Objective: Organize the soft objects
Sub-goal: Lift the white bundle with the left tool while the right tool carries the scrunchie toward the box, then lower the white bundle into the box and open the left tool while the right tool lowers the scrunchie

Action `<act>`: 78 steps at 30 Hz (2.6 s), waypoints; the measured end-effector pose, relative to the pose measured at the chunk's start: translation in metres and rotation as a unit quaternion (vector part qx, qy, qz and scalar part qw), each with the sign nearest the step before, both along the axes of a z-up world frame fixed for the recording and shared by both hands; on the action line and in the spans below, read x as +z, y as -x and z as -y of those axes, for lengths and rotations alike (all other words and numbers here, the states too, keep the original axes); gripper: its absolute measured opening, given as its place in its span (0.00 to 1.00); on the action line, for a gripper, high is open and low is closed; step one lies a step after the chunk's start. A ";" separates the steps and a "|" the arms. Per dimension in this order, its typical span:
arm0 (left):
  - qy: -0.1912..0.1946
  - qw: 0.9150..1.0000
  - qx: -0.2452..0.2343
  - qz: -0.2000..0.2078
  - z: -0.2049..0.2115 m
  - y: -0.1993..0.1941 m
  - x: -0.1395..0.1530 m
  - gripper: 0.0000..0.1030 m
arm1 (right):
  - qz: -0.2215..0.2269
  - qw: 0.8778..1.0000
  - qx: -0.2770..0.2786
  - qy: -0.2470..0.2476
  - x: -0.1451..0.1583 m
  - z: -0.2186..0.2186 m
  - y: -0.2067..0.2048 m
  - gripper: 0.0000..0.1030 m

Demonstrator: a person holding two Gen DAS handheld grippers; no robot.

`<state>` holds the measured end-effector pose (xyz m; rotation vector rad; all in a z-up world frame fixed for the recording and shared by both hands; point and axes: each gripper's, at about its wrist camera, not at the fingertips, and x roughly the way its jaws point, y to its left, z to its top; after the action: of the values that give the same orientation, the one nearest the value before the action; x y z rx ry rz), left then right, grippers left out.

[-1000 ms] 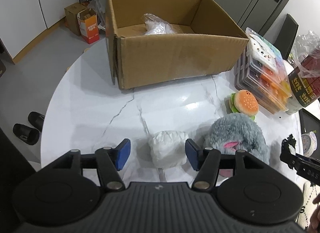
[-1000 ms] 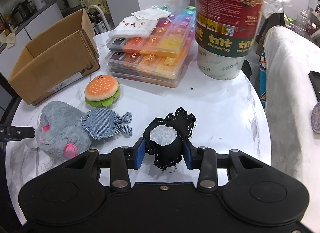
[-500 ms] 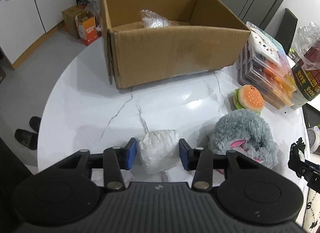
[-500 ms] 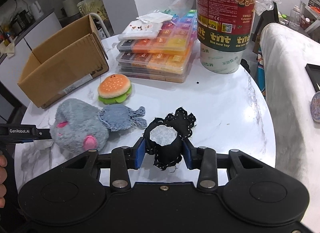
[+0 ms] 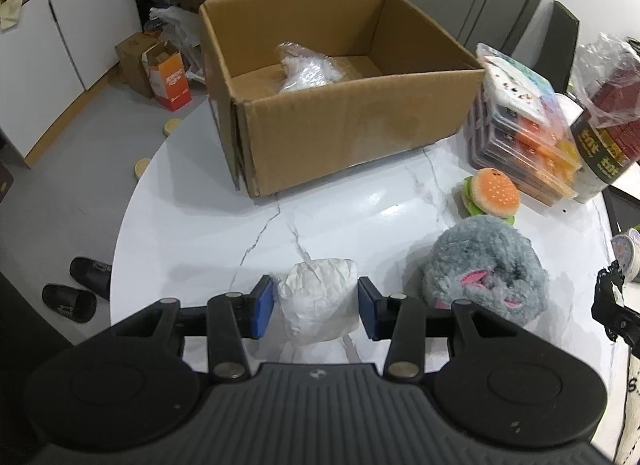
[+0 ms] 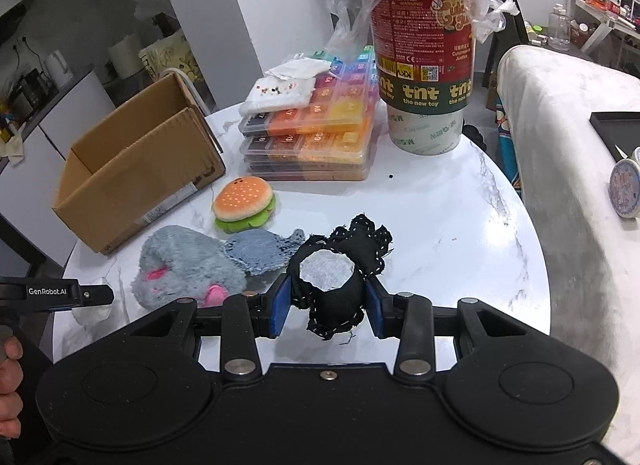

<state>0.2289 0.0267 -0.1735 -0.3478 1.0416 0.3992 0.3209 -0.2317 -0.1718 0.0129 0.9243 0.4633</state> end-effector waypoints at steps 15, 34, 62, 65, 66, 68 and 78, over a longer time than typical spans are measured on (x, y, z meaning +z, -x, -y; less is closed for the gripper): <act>-0.040 0.997 -0.068 0.021 0.006 0.003 0.034 0.42 | 0.033 0.999 0.004 -0.011 0.034 -0.024 0.018 0.38; -0.055 0.992 -0.088 0.076 -0.026 0.000 0.088 0.42 | 0.077 0.996 0.043 -0.011 0.089 -0.078 0.016 0.38; -0.055 0.992 -0.064 0.092 -0.087 -0.055 0.106 0.42 | 0.085 0.993 0.087 -0.008 0.108 -0.149 -0.024 0.38; -0.051 0.993 -0.060 0.090 -0.095 -0.064 0.103 0.42 | 0.084 0.992 0.091 -0.009 0.107 -0.157 -0.031 0.38; -0.050 0.993 -0.059 0.089 -0.097 -0.067 0.102 0.42 | 0.084 0.992 0.093 -0.010 0.108 -0.160 -0.034 0.38; -0.048 0.993 -0.056 0.088 -0.101 -0.072 0.100 0.42 | 0.084 0.992 0.095 -0.011 0.107 -0.165 -0.037 0.38; -0.042 0.995 -0.056 0.074 -0.116 -0.096 0.080 0.42 | 0.078 0.991 0.105 -0.008 0.100 -0.190 -0.049 0.38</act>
<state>0.3250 0.1423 -0.0935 -0.2398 0.8914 0.3107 0.3703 -0.0417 -0.0720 -0.1048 0.7708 0.6577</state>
